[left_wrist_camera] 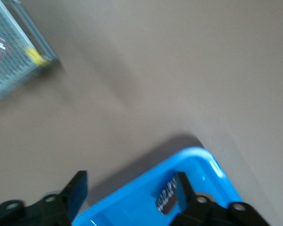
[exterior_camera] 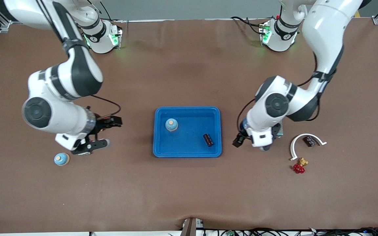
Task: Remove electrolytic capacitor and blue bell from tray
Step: 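Move the left gripper to the second capacitor while the right gripper reaches the bell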
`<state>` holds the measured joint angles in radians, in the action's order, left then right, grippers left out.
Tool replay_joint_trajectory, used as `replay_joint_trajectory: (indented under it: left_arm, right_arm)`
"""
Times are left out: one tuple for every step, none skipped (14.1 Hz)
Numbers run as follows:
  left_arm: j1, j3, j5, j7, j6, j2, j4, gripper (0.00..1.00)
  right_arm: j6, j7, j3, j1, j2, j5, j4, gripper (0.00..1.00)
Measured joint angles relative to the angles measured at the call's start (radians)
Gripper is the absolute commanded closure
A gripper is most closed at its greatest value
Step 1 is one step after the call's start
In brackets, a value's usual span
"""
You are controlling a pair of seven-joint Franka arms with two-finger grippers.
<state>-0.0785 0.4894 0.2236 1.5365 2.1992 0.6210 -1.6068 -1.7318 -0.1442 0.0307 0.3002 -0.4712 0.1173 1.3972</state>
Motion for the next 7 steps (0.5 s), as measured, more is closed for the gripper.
replay_joint_trajectory:
  left_arm:
    - [-0.032, -0.001, 0.031, 0.0, 0.001, 0.038, 0.033, 0.44]
    - [-0.067, -0.002, 0.056, 0.0, 0.005, 0.077, 0.063, 0.44]
    - [-0.1, -0.007, 0.07, 0.0, 0.017, 0.114, 0.09, 0.45]
    - [-0.13, -0.015, 0.075, 0.0, 0.037, 0.145, 0.109, 0.46]
    - [-0.158, -0.025, 0.077, 0.0, 0.062, 0.171, 0.123, 0.47]
    - [-0.183, -0.037, 0.077, 0.0, 0.085, 0.19, 0.131, 0.47]
    - [-0.206, -0.05, 0.078, -0.003, 0.103, 0.205, 0.135, 0.48]
  right_arm:
    - [-0.03, -0.07, 0.0, 0.034, -0.001, 0.0, 0.005, 0.0]
    - [-0.059, -0.134, 0.0, 0.067, -0.003, 0.0, 0.011, 0.0]
    - [-0.091, -0.193, 0.0, 0.099, -0.01, 0.0, 0.017, 0.0]
    - [-0.128, -0.245, 0.0, 0.128, -0.02, 0.0, 0.026, 0.0]
    - [-0.171, -0.285, -0.001, 0.156, -0.033, 0.0, 0.038, 0.0]
    - [-0.218, -0.316, -0.001, 0.181, -0.048, 0.0, 0.053, 0.0]
    - [-0.266, -0.344, -0.002, 0.202, -0.062, -0.001, 0.07, 0.0]
